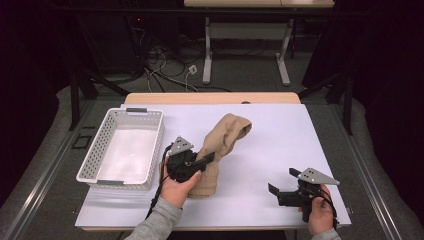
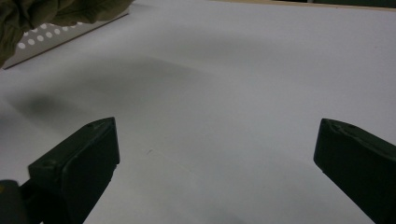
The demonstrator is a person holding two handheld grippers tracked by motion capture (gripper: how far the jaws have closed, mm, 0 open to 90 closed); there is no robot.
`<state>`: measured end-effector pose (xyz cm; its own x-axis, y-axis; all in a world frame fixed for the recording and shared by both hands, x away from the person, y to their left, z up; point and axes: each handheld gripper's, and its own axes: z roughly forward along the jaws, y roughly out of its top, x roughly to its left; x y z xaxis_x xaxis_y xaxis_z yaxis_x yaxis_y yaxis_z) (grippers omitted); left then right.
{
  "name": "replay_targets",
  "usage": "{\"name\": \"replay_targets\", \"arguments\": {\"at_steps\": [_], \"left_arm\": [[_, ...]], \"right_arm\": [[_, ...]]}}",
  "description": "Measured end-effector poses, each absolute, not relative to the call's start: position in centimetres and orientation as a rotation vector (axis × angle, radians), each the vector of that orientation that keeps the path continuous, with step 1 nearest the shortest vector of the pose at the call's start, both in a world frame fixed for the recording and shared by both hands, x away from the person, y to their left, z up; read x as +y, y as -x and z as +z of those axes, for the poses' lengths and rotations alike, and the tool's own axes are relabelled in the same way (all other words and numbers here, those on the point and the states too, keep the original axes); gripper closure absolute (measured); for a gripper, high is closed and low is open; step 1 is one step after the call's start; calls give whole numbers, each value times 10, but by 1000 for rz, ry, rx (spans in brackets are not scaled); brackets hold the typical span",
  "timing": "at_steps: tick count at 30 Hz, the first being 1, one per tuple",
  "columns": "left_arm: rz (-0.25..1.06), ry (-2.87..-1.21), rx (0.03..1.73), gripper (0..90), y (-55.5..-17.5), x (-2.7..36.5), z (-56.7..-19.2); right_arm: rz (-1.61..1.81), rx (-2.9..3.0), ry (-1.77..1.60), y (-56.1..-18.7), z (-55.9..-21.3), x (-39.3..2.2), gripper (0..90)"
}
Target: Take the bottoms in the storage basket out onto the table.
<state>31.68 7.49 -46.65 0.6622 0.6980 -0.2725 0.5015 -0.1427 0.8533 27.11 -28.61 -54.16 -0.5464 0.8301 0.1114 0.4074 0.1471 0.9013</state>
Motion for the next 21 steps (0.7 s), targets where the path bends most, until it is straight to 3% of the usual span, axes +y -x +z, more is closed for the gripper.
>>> {"name": "replay_targets", "arguments": {"at_steps": [21], "left_arm": [[146,-1836,940,723,-313,44,-482]], "right_arm": [[1381,2018,-1181,-271,-541,-286,0]]}}
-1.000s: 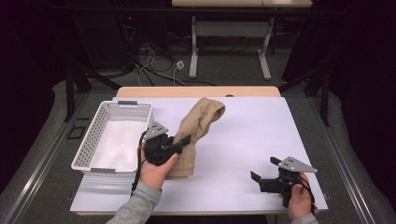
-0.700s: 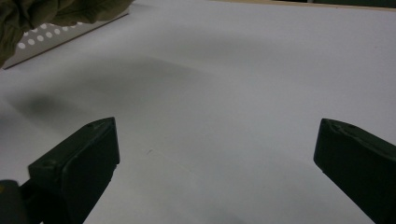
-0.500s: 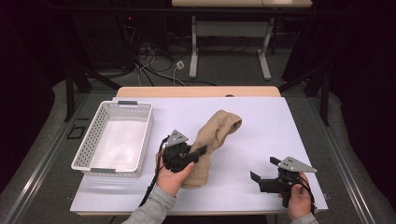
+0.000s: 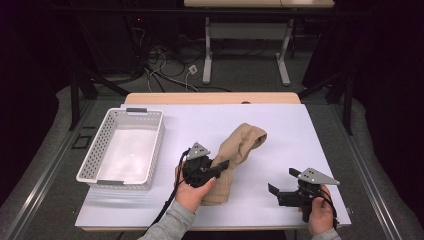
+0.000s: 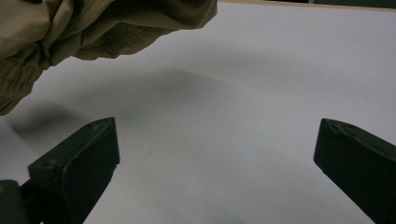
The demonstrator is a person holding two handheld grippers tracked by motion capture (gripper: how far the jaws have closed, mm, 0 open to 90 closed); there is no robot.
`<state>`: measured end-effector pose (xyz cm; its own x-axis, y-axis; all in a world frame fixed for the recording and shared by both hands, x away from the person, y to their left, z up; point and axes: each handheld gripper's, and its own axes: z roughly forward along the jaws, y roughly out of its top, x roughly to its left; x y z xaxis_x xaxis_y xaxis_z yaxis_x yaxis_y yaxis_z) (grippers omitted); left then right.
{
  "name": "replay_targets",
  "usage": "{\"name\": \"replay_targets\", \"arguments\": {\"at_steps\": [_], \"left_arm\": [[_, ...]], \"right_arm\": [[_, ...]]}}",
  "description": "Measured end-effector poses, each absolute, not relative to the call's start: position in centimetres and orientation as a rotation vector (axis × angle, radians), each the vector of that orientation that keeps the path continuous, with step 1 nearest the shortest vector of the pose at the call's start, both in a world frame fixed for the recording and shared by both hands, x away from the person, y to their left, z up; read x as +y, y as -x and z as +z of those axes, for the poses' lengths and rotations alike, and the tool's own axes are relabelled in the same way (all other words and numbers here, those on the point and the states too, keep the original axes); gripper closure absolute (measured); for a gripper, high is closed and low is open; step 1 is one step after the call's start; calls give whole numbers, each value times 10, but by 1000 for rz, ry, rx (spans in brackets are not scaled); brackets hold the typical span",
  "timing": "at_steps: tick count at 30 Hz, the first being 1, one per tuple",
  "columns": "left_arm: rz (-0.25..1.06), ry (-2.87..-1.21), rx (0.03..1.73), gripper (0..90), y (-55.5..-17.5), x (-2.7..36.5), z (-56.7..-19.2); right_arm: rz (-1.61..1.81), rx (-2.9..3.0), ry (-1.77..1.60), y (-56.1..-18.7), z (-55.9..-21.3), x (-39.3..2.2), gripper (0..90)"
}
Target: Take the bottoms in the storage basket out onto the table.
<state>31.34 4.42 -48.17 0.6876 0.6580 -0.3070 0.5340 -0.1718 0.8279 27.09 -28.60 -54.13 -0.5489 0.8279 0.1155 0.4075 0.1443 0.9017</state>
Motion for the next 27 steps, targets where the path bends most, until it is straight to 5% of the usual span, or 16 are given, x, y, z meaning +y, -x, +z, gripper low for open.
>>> {"name": "replay_targets", "arguments": {"at_steps": [27], "left_arm": [[13,-1926,994,720,-323,22,-515]], "right_arm": [[1378,2017,-1184,-271,-541,-287,0]]}}
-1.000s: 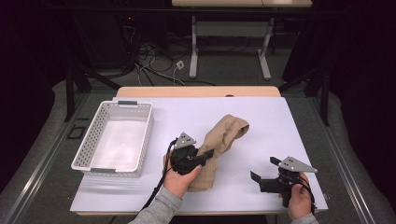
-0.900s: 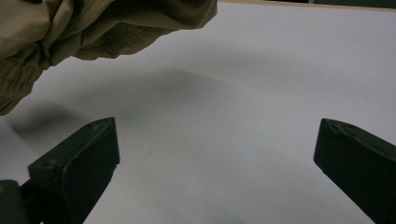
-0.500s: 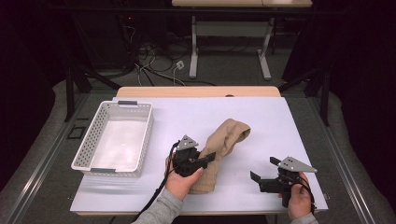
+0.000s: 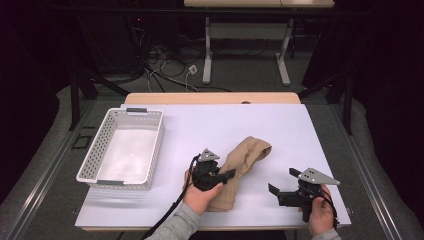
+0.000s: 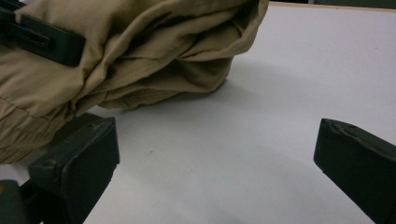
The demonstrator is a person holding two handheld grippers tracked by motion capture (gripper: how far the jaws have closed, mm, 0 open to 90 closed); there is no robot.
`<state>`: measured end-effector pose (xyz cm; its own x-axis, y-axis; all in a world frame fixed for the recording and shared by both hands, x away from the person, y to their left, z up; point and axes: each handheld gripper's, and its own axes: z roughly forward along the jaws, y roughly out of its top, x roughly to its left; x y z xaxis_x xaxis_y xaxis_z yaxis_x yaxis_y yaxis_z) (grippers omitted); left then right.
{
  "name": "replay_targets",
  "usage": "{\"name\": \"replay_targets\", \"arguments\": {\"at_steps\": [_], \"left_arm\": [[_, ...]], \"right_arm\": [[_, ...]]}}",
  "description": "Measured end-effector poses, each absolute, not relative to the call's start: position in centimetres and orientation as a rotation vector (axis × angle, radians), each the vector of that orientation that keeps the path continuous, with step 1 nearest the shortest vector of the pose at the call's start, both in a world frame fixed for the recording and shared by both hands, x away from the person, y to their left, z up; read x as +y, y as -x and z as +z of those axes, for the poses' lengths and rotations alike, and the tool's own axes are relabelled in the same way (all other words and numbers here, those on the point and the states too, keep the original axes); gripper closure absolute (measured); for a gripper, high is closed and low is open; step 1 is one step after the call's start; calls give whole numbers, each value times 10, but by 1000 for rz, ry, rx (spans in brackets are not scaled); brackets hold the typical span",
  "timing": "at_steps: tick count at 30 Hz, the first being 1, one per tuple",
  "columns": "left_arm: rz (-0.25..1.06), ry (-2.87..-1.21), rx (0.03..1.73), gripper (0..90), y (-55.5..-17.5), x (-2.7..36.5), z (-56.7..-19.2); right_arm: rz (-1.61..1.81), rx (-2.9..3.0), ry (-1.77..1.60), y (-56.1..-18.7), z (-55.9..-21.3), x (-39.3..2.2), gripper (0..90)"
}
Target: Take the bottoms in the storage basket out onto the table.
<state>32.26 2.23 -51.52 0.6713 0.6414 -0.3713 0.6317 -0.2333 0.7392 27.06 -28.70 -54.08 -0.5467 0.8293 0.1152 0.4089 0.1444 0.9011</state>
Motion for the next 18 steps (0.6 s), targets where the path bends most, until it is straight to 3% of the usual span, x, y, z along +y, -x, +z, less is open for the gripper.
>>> {"name": "replay_targets", "arguments": {"at_steps": [18], "left_arm": [[-17,-1901,1033,684,-336,26,-532]], "right_arm": [[1371,2025,-1179,-271,-541,-287,0]]}}
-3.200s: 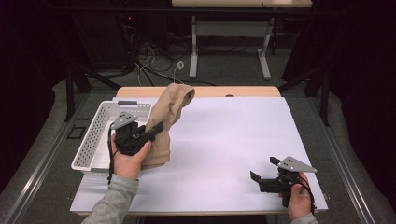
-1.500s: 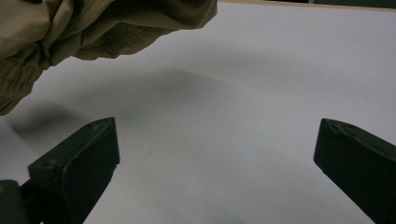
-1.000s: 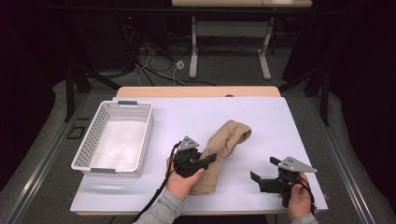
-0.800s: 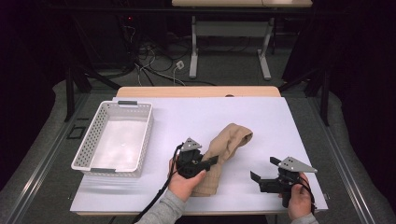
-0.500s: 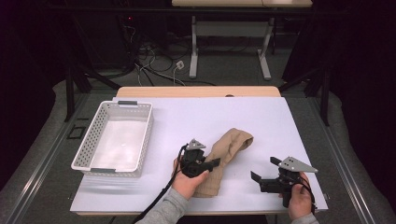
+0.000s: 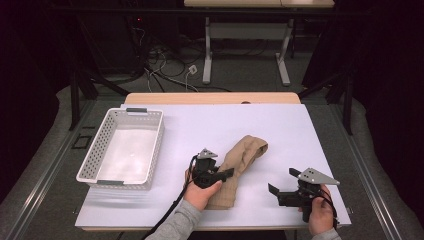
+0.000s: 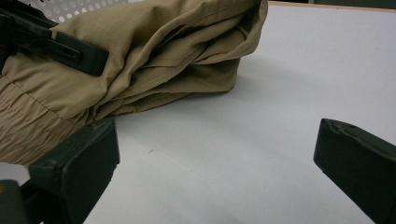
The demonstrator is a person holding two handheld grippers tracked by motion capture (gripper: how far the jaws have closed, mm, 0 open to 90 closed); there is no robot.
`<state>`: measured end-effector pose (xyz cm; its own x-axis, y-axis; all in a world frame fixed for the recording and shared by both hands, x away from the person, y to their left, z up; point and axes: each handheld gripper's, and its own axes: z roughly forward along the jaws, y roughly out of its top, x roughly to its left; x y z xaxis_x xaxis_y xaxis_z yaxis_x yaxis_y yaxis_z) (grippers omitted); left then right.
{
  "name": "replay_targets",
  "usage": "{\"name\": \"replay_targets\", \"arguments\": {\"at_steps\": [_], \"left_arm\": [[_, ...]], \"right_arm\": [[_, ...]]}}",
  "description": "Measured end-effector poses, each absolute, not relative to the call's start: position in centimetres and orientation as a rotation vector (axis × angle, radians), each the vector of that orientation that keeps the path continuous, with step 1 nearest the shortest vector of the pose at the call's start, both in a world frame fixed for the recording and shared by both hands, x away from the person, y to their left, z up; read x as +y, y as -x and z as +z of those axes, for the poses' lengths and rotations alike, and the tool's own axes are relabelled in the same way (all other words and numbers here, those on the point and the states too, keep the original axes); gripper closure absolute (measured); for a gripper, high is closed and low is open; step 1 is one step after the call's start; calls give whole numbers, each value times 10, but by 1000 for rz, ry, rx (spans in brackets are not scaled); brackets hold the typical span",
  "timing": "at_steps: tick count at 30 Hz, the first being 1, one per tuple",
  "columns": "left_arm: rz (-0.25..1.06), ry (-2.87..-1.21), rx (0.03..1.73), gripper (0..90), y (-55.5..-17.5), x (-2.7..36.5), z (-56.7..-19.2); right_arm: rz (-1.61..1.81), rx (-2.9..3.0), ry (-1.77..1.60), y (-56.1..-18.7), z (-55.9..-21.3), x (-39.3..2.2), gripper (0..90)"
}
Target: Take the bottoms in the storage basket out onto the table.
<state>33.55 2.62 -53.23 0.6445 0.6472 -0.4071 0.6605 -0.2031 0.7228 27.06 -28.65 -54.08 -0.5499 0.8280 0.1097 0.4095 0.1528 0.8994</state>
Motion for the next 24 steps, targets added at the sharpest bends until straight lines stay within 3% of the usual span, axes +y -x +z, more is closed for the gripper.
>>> {"name": "replay_targets", "arguments": {"at_steps": [8,17,24], "left_arm": [[-20,-1893,1033,622,-334,28,-532],[13,-1868,1014,467,-331,34,-521],[40,-1843,997,432,-328,46,-517]], "right_arm": [[1370,2023,-1179,-270,-541,-287,0],[1373,2032,-1173,-271,-541,-286,0],[1372,2037,-1175,-271,-541,-285,0]]}}
